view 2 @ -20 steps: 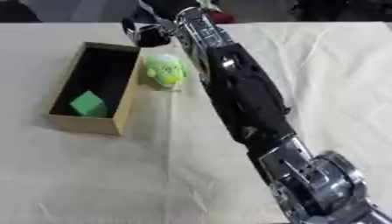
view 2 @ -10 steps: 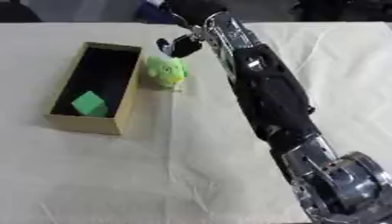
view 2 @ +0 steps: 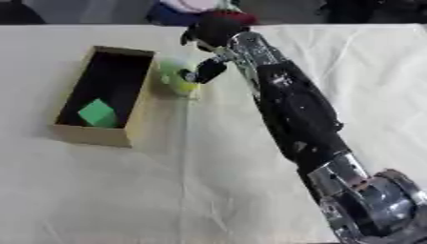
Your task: Pick up objects on the table and place them in the box.
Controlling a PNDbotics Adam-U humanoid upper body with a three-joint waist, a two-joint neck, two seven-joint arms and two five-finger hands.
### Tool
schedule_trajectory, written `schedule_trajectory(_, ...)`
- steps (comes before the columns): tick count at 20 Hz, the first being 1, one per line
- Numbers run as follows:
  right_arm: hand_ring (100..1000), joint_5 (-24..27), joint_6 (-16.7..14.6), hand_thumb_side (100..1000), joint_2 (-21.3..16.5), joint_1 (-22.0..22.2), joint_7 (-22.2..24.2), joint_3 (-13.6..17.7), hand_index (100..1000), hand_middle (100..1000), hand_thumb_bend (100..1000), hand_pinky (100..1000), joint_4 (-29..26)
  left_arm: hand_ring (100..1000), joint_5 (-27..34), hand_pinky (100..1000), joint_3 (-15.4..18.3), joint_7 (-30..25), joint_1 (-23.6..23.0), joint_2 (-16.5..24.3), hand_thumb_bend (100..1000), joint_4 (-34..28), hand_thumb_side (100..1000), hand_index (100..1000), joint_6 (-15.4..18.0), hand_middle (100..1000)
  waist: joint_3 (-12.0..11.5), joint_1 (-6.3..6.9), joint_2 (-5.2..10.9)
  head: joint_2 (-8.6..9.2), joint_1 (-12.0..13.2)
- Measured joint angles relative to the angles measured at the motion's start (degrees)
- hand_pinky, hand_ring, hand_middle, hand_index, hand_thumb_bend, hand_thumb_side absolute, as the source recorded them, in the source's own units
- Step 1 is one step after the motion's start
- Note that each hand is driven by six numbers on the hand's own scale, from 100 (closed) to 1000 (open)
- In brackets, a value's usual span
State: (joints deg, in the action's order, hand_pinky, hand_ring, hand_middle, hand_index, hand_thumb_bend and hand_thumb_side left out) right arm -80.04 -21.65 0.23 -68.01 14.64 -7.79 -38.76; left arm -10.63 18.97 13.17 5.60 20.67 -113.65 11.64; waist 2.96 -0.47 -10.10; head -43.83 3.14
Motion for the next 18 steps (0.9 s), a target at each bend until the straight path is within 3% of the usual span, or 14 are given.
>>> schedule_trajectory(7, 884, -0.88, 1.19, 641, 0.68, 0.7, -0.13, 0.29, 905, 796, 367, 850, 0.86, 625, -0.02, 743, 0.0, -0.37, 0.0, -0.04, 100, 0.0, 764, 847, 0.08, 729, -0.36, 0.0, -0.25, 0.0, -0.29)
schedule_trajectory(18, 854, -5.42, 5.89, 668, 3.58, 2.66, -4.93, 2.44, 917, 774, 335, 828, 2.52, 624, -0.02, 744, 0.0, -0.9, 0.51, -0.92, 100, 0.0, 768, 847, 0.1, 730, -1.34, 0.67, -1.35, 0.0, -1.13)
